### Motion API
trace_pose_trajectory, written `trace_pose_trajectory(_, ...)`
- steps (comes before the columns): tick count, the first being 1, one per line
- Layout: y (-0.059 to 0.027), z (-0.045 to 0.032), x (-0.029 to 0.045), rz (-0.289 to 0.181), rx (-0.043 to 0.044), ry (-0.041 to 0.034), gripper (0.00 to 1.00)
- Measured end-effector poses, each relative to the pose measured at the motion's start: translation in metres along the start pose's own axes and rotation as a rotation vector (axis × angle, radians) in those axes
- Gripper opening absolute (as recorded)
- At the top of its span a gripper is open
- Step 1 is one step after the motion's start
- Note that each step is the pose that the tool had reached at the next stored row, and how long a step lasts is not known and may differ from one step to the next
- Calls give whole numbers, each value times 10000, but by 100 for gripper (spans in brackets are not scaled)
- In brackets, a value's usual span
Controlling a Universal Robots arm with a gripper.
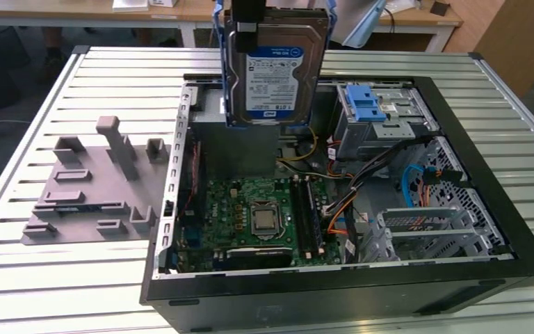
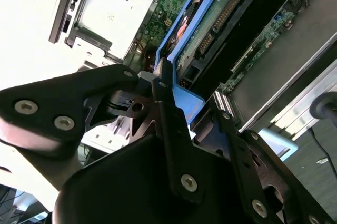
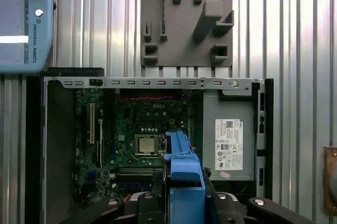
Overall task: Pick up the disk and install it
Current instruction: 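Insert the disk into the insertion slot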
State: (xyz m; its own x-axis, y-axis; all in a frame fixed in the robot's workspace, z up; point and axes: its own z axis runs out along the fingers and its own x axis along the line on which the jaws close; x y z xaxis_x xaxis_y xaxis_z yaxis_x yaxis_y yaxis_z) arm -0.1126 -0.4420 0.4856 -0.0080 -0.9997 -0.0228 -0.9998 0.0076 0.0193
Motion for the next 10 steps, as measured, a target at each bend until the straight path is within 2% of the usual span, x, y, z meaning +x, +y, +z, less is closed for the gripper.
trace_pose_trajectory(6, -37, 6, 8, -1, -1, 2, 36)
trace_pose_trajectory(10, -54, 10, 48, -1, -1, 1, 36)
